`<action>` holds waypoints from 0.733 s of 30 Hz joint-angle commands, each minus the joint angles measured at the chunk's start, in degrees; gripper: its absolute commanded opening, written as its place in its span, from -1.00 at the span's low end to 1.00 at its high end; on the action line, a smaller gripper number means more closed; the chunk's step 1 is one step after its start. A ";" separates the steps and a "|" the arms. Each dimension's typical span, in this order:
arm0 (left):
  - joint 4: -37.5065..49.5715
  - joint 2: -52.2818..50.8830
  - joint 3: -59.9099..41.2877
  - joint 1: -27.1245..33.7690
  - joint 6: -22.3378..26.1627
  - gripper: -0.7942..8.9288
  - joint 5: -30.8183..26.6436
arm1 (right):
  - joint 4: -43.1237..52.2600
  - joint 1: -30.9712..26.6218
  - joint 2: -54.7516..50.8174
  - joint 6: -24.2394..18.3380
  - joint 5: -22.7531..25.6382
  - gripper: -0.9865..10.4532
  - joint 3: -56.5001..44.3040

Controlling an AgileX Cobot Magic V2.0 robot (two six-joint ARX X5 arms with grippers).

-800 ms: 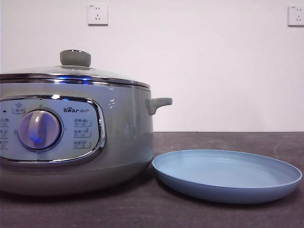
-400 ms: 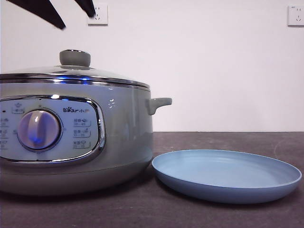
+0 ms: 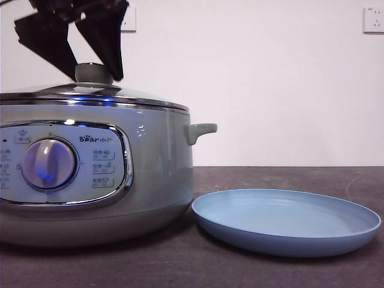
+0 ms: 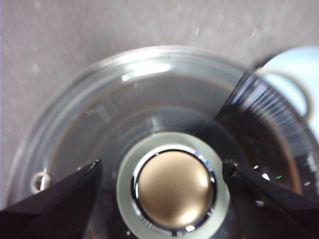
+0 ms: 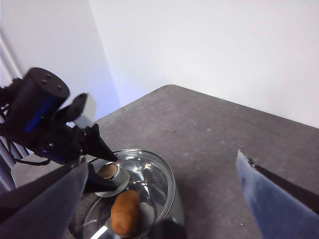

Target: Take the potato out from the steamer,put the potato on the plate,close the lid

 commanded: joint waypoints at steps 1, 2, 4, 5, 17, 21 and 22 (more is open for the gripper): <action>-0.66 1.11 -0.11 -0.15 0.70 0.00 -0.07 | 0.04 0.20 0.02 -0.22 0.15 0.05 0.20; -0.92 1.38 -0.11 -0.15 0.70 0.00 -0.07 | 0.04 0.20 0.02 -0.22 0.15 0.05 0.20; -1.64 1.64 -0.11 -0.15 0.68 -0.01 -0.07 | 0.04 0.20 0.02 -0.22 0.15 0.05 0.20; -1.84 1.64 -0.11 -0.13 0.70 -0.08 -0.13 | 0.04 0.20 0.02 -0.22 0.15 0.05 0.20; -1.64 1.29 0.98 -0.15 2.14 -0.85 -4.72 | 0.02 0.83 0.02 -0.22 0.17 0.05 0.20; -1.53 0.31 3.65 -0.15 2.23 -0.85 -4.68 | 0.02 1.44 0.02 -0.22 0.15 0.05 0.20; -1.33 -0.26 4.70 -0.15 2.56 -0.85 -4.66 | 0.02 1.70 0.04 -0.22 0.15 0.05 0.20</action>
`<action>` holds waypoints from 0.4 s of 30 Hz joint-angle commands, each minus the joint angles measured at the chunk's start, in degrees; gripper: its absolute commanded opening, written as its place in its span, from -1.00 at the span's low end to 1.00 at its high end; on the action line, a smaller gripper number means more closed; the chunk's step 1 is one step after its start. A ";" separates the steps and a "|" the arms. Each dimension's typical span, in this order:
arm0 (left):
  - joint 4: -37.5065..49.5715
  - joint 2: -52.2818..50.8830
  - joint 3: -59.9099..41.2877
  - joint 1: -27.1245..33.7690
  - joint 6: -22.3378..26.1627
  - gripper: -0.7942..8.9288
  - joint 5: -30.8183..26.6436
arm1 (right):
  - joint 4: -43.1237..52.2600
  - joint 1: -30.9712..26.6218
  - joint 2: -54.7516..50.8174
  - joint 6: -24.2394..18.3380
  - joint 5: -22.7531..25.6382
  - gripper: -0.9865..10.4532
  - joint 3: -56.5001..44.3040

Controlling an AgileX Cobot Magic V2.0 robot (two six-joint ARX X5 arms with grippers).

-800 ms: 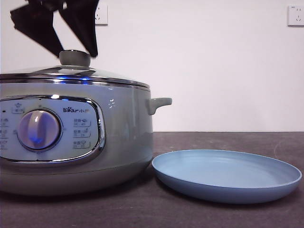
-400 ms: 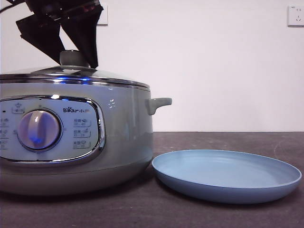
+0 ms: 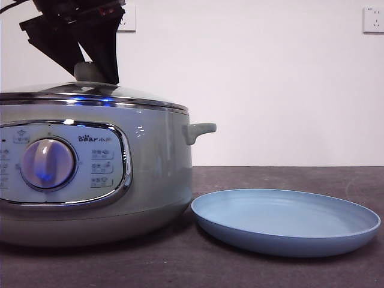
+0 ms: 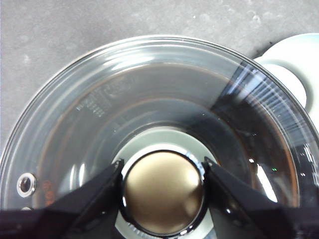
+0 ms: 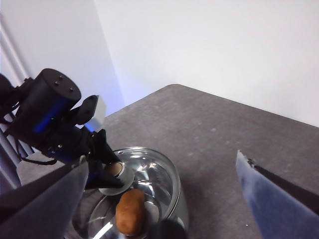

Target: Take the potato out from the steamer,put the potato on the plate,close the lid

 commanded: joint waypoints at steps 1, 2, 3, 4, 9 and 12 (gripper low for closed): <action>1.25 -1.79 3.48 0.39 2.71 -0.85 -2.84 | 0.11 0.68 0.02 -0.22 0.17 0.05 0.20; 1.27 -2.27 4.44 0.39 3.13 -0.85 -2.84 | 0.13 0.83 0.02 -0.22 0.15 0.05 0.20; 1.29 -2.97 5.79 0.39 3.21 -0.85 -2.86 | 0.13 1.11 0.02 -0.22 0.17 0.05 0.20; 1.29 -3.52 6.86 0.39 3.23 -0.85 -2.84 | 0.13 1.33 0.02 -0.22 0.15 0.05 0.20; 2.05 -7.93 12.41 0.39 3.28 -0.85 -2.71 | 0.98 2.89 0.52 -0.20 0.59 0.05 0.20; 3.32 -11.32 14.58 0.39 3.28 -0.85 -2.69 | 1.11 4.70 1.60 -0.20 2.89 0.05 0.20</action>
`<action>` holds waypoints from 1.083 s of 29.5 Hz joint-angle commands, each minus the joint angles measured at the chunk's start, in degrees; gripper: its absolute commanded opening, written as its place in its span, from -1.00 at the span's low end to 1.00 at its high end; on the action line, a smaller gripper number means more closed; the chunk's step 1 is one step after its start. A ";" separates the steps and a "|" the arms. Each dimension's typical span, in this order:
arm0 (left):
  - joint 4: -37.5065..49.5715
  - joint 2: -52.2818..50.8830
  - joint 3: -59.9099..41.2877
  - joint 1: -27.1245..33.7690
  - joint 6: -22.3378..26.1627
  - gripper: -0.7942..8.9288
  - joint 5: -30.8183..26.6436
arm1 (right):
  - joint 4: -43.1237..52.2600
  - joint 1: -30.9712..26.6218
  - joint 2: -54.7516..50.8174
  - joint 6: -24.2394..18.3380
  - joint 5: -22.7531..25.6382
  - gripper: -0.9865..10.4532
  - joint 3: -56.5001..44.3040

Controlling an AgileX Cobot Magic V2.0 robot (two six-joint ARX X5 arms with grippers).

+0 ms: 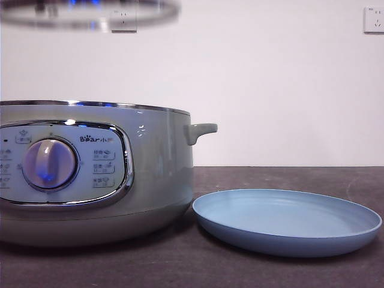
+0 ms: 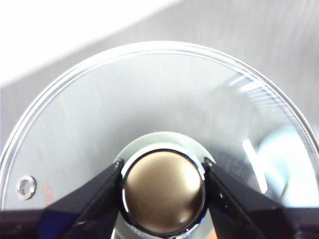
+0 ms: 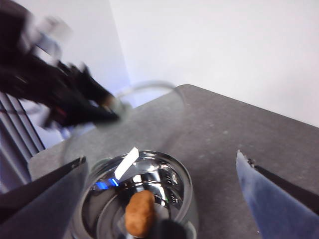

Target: Take the potato out from the steamer,put the potato on the plate,close the lid

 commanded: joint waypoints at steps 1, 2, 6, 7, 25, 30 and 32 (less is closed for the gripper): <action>4.00 -4.22 2.10 -0.11 0.76 -0.85 -0.24 | 0.37 2.05 1.60 -0.24 1.88 0.05 0.20; 4.92 -5.55 2.19 -0.11 0.76 -0.85 -0.24 | 0.44 2.89 2.21 -0.26 2.05 0.05 0.28; 7.02 -11.41 2.19 -0.11 0.76 -0.85 -0.28 | -0.28 7.91 6.64 -1.25 6.29 0.05 2.62; 6.99 -12.52 2.19 -0.09 0.76 -0.85 -0.33 | -1.11 9.20 7.96 -1.97 6.88 0.05 3.74; 2.16 -30.01 2.19 -0.09 3.72 -0.85 -14.10 | -14.05 27.04 40.00 -9.81 19.89 0.04 29.31; -1.99 -33.64 2.19 -0.09 3.63 -0.85 -15.65 | -14.05 29.16 47.36 -11.13 26.03 0.04 29.55; -4.15 -34.69 2.19 -0.11 3.21 -0.85 -15.74 | -13.99 30.62 50.88 -11.43 28.68 0.04 29.57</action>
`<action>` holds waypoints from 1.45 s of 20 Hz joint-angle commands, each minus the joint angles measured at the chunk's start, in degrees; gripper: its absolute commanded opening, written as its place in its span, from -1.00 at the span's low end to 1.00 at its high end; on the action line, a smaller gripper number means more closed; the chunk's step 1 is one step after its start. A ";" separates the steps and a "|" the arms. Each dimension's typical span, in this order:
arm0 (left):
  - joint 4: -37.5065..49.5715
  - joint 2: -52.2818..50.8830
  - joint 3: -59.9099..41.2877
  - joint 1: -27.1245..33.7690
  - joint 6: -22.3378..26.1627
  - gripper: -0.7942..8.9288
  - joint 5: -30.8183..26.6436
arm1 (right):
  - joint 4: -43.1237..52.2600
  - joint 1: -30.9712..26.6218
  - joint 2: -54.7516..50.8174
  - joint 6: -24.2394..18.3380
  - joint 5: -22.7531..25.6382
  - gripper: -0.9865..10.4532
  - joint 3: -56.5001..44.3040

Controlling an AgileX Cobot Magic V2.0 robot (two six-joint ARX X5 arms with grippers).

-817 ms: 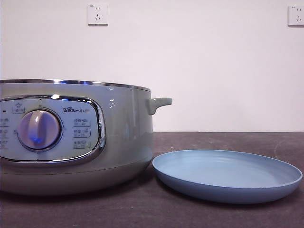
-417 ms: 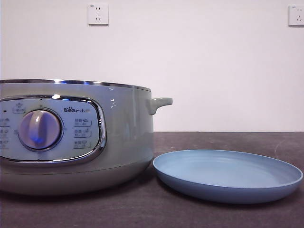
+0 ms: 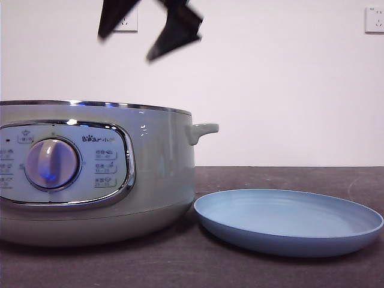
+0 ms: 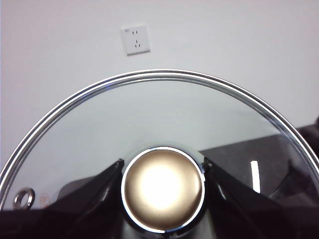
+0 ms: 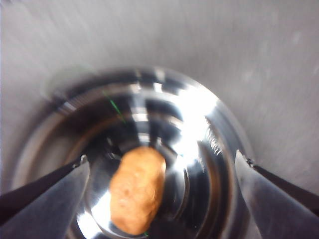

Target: Take the potato out from the steamer,put the potato on the plate,close the lid

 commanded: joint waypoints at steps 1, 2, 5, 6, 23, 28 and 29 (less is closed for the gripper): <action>0.61 -1.03 0.63 -0.11 0.22 -0.85 -0.37 | 0.33 1.79 3.61 -0.90 1.33 0.04 0.04; -0.37 -1.14 0.63 -0.11 0.20 -0.85 -1.36 | 0.50 2.60 5.16 -0.85 1.55 0.04 0.07; -2.67 -1.14 0.63 -0.11 -0.20 -0.85 -1.55 | 0.63 4.52 8.94 -1.42 6.64 0.04 0.07; -3.02 -1.14 0.63 -0.11 -0.50 -0.85 -1.53 | 0.63 4.70 9.86 -1.46 6.62 0.04 0.07; -2.36 -1.09 0.63 -0.11 -1.27 -0.85 -0.92 | -0.98 3.74 2.84 -3.87 6.73 -0.85 7.17; 2.19 0.15 0.63 -0.15 -1.25 -0.85 1.79 | -5.33 -1.29 -16.00 -3.87 6.73 -0.85 7.17; 3.08 0.70 0.63 -0.15 -1.25 -0.85 2.86 | -7.56 -2.64 -18.78 -3.82 6.86 -0.85 7.17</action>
